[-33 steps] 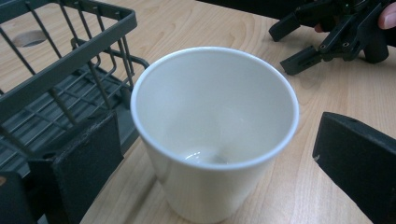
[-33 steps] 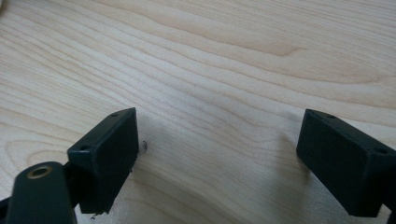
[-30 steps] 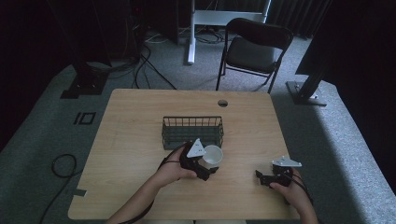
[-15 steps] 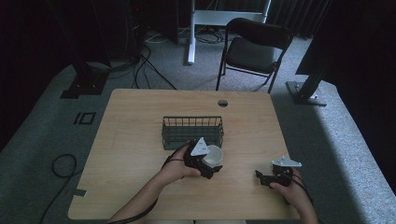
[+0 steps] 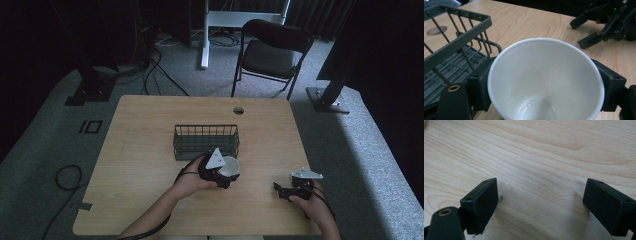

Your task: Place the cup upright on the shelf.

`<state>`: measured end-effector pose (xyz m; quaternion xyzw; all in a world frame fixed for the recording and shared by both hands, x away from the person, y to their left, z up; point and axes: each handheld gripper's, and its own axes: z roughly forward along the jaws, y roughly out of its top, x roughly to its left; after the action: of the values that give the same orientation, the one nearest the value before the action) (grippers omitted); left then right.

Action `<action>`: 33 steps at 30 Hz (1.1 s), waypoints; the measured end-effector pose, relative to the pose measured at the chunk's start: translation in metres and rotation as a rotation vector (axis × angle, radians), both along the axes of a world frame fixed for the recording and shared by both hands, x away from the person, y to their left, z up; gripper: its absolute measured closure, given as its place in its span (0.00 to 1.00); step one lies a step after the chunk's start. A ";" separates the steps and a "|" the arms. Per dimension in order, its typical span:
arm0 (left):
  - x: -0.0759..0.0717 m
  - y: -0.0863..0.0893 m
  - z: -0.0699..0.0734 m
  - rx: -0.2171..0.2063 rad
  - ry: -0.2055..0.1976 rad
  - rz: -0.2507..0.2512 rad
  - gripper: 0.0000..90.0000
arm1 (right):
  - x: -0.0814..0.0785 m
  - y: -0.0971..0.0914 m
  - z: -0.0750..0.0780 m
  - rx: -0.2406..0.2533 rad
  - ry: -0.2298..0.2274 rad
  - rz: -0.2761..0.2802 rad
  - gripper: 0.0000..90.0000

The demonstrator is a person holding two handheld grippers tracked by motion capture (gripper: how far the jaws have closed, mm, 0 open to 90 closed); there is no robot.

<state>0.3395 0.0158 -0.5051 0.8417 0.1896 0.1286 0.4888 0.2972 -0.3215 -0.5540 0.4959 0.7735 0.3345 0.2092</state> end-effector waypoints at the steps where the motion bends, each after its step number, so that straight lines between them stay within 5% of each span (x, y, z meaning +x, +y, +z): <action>1: -0.001 0.000 0.001 0.005 -0.003 -0.006 0.22 | 0.000 0.000 0.000 0.001 0.001 -0.001 0.14; 18: -0.007 0.006 0.029 -0.016 -0.023 -0.021 0.23 | 0.000 0.000 0.000 0.001 0.000 -0.002 0.14; 33: 0.008 0.018 0.068 -0.061 -0.052 0.026 0.23 | 0.000 0.000 0.000 0.000 0.000 -0.001 0.14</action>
<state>0.3480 0.0340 -0.4375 0.8203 0.1918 0.1509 0.5173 0.2972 -0.3214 -0.5539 0.4962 0.7733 0.3346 0.2093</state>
